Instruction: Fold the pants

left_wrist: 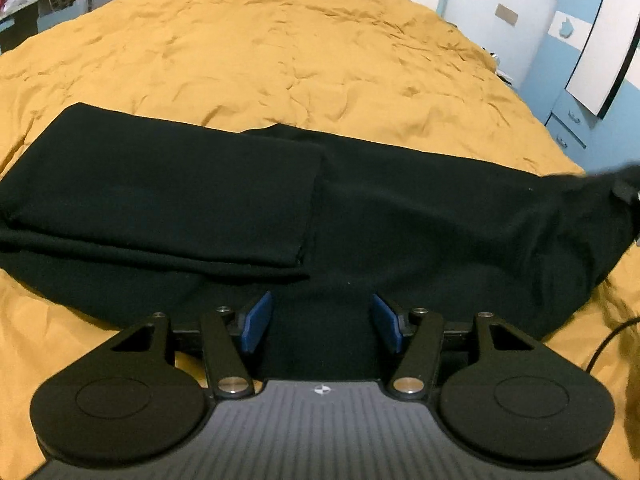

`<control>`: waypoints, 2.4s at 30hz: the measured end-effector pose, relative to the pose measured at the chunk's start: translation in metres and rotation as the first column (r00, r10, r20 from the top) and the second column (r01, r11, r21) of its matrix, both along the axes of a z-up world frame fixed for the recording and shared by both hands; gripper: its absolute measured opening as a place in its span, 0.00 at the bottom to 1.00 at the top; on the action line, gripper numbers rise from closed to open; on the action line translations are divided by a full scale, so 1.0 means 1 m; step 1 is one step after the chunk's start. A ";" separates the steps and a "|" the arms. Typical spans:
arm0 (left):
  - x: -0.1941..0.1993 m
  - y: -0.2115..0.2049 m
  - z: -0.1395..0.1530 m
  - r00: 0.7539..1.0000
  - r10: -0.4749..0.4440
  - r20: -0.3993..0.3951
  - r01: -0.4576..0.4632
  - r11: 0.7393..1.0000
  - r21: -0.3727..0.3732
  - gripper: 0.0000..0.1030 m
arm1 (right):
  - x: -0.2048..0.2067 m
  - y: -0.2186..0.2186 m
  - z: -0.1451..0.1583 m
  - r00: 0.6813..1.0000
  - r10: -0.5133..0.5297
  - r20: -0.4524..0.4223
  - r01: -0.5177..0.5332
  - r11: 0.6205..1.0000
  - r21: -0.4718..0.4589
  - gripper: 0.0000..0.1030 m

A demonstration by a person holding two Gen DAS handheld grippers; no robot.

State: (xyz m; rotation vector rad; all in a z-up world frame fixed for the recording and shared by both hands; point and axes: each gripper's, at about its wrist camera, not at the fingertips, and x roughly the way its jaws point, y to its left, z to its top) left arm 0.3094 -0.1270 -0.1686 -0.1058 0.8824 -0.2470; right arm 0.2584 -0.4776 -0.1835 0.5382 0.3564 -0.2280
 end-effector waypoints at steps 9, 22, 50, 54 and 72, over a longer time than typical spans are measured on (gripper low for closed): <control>0.002 0.032 0.010 0.999 0.037 -0.032 -0.041 0.990 -0.134 0.66 | 0.013 0.104 0.025 0.925 0.378 0.050 -0.323 0.848 -0.421 0.11; 0.001 0.071 0.017 0.992 0.109 -0.061 -0.119 0.974 -0.195 0.66 | 0.022 0.186 -0.020 0.572 0.766 -0.293 -0.812 0.479 -0.332 0.36; 0.028 0.033 0.015 0.988 0.096 -0.121 -0.136 0.914 -0.382 0.69 | 0.012 0.083 -0.024 0.582 0.615 -0.531 -0.742 0.669 -0.038 0.34; 0.034 0.019 0.008 0.987 0.090 -0.130 -0.128 0.939 -0.320 0.64 | 0.013 0.059 -0.013 0.650 0.636 -0.417 -0.691 0.722 0.023 0.34; 0.014 0.029 0.012 0.988 0.107 -0.107 -0.134 0.948 -0.289 0.03 | 0.013 0.093 -0.022 0.539 0.690 -0.484 -0.792 0.610 -0.012 0.30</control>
